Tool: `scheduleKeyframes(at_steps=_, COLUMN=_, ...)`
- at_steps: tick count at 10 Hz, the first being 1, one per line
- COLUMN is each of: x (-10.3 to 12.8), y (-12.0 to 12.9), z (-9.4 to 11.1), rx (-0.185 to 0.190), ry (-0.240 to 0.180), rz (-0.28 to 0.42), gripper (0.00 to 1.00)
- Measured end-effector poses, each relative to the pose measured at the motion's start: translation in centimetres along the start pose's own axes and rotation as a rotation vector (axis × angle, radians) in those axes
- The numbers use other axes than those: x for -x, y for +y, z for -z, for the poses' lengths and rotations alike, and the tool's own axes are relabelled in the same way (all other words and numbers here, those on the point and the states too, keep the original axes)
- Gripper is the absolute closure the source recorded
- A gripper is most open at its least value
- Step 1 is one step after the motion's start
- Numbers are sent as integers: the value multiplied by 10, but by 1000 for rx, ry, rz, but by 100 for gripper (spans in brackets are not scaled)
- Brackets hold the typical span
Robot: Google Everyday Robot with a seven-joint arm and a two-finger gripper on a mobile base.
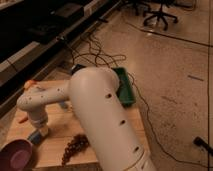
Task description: Wipe table surface with sponge
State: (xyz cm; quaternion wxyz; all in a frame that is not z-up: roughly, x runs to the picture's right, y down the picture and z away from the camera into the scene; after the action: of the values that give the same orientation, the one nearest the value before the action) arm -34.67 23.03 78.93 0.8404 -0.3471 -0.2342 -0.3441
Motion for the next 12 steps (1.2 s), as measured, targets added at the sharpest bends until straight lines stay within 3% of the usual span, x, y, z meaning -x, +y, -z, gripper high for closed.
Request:
scheduleKeyframes(at_steps=7, x=-28, y=73, z=0, rx=-30, ry=-49, rz=-182, gripper=100)
scheduleKeyframes(at_steps=10, x=-65, y=96, z=17, rx=-81, ry=-50, rz=-281, gripper=100)
scheduleKeyframes(at_steps=12, x=-78, y=99, z=24, rx=-92, ry=-45, rz=-317, gripper=100)
